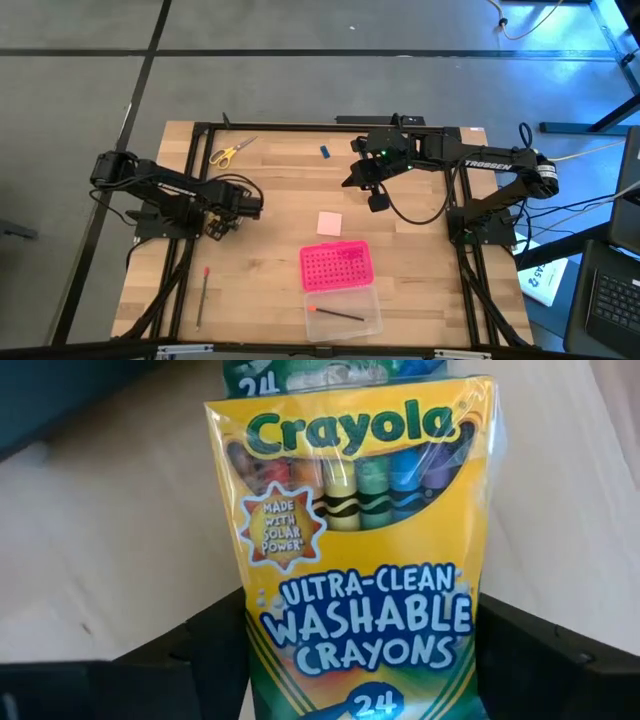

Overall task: Pack school essentials
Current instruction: Put the yellow crayon box into the pink supply box

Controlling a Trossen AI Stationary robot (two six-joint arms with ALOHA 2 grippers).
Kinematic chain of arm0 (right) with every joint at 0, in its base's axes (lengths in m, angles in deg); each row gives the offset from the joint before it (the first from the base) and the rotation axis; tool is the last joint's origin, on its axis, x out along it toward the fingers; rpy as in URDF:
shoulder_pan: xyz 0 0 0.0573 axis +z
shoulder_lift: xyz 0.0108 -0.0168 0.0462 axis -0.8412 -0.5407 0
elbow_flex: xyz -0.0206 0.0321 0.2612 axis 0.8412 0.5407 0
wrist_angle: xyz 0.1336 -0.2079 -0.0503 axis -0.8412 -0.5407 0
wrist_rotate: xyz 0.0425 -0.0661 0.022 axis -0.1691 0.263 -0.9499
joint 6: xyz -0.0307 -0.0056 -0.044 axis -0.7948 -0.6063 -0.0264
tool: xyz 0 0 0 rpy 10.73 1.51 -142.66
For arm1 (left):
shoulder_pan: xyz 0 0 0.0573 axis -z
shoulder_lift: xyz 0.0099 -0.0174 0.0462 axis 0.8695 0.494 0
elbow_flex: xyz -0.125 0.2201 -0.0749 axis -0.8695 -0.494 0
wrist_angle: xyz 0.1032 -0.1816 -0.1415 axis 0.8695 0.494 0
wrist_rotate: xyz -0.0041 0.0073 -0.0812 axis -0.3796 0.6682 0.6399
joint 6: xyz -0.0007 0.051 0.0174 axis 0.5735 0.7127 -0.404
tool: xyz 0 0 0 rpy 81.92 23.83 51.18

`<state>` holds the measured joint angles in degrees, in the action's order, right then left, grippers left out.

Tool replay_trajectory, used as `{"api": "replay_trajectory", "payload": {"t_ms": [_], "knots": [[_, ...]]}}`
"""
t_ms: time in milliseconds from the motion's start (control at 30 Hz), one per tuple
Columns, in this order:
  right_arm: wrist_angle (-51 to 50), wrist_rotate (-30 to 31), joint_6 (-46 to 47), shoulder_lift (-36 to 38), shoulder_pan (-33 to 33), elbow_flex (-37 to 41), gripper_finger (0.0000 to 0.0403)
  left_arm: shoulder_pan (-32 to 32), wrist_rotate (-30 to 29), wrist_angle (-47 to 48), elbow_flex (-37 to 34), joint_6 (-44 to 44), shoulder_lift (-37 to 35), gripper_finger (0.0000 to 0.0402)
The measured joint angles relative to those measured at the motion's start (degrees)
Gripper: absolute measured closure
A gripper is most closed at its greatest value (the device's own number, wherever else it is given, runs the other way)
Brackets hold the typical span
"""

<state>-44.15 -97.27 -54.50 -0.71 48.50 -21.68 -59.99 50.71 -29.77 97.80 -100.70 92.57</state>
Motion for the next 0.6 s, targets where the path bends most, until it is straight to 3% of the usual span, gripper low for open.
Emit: {"api": "replay_trajectory", "payload": {"t_ms": [300, 600], "knots": [[0.0, 0.0, 0.0, 0.0, 0.0, 0.0, 0.0397, 0.3, 0.0, -2.7, 0.0, 14.0, 0.0, 0.0108], [0.0, 0.0, 0.0, 0.0, 0.0, 0.0, 0.0397, 3.2, -1.2, -2.3, 0.0, 21.6, 0.0, 0.0108]]}}
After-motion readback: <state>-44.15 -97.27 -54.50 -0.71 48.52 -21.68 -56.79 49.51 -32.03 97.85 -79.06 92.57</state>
